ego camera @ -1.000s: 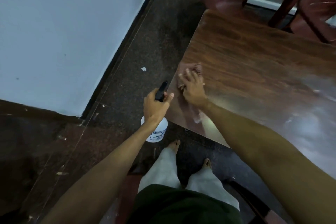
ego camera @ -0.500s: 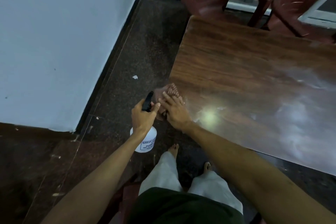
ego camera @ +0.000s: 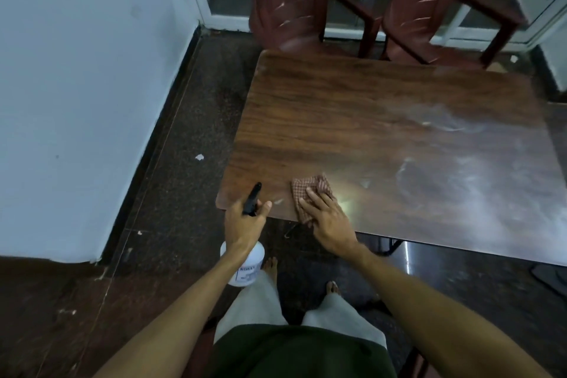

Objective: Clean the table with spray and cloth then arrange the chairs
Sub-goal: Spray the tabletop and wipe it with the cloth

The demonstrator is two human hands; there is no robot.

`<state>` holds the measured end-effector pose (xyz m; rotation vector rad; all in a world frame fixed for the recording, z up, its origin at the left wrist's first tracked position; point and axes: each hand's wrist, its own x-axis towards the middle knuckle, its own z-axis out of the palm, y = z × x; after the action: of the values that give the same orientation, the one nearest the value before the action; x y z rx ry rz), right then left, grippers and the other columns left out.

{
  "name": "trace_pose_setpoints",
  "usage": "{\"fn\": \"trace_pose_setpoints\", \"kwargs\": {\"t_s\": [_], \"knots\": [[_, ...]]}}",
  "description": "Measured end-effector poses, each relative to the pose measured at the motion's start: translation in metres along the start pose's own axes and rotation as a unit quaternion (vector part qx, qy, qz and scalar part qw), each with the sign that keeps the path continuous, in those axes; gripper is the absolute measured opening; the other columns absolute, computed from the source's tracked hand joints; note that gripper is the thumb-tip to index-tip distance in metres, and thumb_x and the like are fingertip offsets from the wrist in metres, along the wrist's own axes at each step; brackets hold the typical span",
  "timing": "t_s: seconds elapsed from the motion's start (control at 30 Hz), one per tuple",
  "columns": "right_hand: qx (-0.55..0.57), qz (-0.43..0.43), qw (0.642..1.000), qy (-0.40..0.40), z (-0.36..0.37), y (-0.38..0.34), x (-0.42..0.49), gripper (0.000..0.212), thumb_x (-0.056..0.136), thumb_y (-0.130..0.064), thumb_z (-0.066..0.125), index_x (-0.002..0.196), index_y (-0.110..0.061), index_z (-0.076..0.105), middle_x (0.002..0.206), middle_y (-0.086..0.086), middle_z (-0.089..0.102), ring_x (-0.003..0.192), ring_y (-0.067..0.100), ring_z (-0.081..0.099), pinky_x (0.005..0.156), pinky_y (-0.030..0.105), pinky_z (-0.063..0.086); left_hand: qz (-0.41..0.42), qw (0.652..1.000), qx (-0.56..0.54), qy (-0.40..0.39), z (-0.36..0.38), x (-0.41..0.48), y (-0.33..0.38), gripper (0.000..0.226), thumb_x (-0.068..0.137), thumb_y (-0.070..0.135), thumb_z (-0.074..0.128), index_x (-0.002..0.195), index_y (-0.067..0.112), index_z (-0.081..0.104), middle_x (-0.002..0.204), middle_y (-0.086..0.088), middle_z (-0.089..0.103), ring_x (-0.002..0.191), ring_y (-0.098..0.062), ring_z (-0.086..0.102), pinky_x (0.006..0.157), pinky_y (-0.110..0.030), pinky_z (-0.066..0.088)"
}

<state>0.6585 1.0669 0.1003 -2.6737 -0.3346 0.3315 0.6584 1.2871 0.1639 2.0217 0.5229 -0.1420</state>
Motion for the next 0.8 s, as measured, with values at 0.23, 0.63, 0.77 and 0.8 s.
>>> {"fn": "trace_pose_setpoints", "kwargs": {"t_s": [0.23, 0.63, 0.77, 0.8], "knots": [[0.048, 0.240, 0.965, 0.098, -0.044, 0.113, -0.052, 0.074, 0.069, -0.021, 0.041, 0.142, -0.017, 0.054, 0.159, 0.014, 0.032, 0.144, 0.041, 0.029, 0.118, 0.054, 0.025, -0.005, 0.994, 0.067, -0.082, 0.080, -0.060, 0.003, 0.029, 0.083, 0.038, 0.081, 0.068, 0.022, 0.061, 0.068, -0.001, 0.068, 0.076, -0.026, 0.069, 0.069, -0.036, 0.052], [0.072, 0.153, 0.984, 0.055, -0.021, 0.043, 0.004, 0.067, 0.080, -0.019, 0.042, 0.146, -0.018, 0.048, 0.162, 0.012, 0.026, 0.147, 0.041, 0.021, 0.119, 0.055, 0.020, -0.035, 0.999, 0.040, -0.003, 0.063, -0.047, -0.001, 0.023, 0.081, 0.034, 0.083, 0.078, 0.019, 0.066, 0.070, 0.004, 0.069, 0.073, -0.019, 0.068, 0.075, -0.039, 0.055], [0.024, -0.065, 0.997, -0.028, 0.011, -0.020, 0.031, 0.067, 0.084, -0.023, 0.042, 0.151, -0.020, 0.041, 0.163, 0.008, 0.023, 0.148, 0.038, 0.022, 0.119, 0.058, 0.019, -0.035, 0.997, 0.021, 0.060, 0.031, -0.029, -0.007, 0.013, 0.085, 0.022, 0.080, 0.081, 0.019, 0.067, 0.074, 0.003, 0.069, 0.073, -0.010, 0.064, 0.075, -0.035, 0.051], [0.024, -0.069, 0.996, -0.044, 0.014, -0.033, 0.038, 0.069, 0.084, -0.020, 0.047, 0.152, -0.021, 0.038, 0.165, 0.005, 0.019, 0.148, 0.036, 0.019, 0.120, 0.057, 0.014, -0.036, 0.997, 0.015, 0.067, 0.023, -0.022, -0.010, 0.012, 0.087, 0.019, 0.078, 0.082, 0.020, 0.067, 0.074, 0.003, 0.068, 0.072, -0.007, 0.063, 0.075, -0.036, 0.052]]}}
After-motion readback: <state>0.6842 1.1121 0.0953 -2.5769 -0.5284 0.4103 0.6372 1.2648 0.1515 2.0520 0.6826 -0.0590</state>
